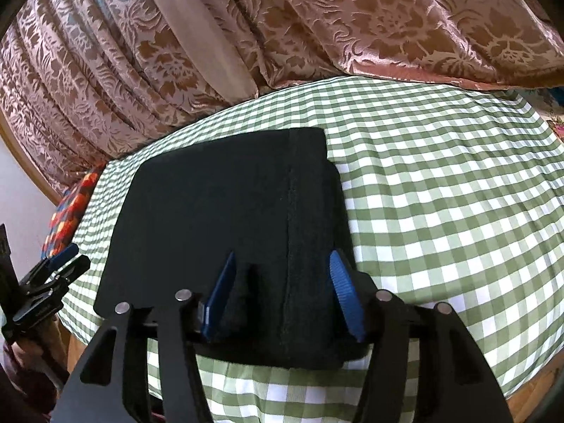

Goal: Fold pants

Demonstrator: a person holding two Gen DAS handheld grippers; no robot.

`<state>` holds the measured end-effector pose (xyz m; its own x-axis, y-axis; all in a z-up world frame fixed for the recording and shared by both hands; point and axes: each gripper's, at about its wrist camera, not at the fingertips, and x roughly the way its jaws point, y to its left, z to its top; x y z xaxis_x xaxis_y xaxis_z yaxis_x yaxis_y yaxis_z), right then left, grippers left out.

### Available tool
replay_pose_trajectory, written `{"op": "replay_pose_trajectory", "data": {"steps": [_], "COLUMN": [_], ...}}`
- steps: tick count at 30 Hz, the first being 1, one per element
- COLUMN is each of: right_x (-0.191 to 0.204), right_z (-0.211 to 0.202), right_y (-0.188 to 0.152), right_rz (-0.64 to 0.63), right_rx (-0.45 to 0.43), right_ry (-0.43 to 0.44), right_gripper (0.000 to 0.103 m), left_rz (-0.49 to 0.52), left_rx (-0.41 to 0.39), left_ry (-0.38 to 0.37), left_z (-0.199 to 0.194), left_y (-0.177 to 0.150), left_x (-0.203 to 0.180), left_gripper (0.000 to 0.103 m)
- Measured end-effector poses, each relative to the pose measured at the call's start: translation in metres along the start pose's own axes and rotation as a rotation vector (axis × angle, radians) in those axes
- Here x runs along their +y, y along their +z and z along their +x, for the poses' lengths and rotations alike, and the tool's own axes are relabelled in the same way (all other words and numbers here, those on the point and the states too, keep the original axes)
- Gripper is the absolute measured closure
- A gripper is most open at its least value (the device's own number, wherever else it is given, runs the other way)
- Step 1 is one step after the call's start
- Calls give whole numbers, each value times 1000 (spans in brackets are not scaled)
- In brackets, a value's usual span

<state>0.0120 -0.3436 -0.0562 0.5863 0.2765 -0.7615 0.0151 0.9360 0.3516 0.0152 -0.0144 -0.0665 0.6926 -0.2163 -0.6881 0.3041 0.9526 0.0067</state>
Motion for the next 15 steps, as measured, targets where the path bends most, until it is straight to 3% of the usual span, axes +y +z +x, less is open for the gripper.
{"op": "replay_pose_trajectory", "data": {"steps": [8, 15], "right_x": [-18, -40], "right_z": [16, 47], "right_y": [20, 29], "right_rz": [65, 136], "right_rx": [39, 121], "right_ry": [75, 175], "right_gripper": [19, 16], "left_rz": [-16, -50], "left_rx": [13, 58], "left_ry": [-36, -114], "left_z": [14, 37], "left_y": [10, 17], "left_x": [10, 20], "left_gripper": [26, 23]}}
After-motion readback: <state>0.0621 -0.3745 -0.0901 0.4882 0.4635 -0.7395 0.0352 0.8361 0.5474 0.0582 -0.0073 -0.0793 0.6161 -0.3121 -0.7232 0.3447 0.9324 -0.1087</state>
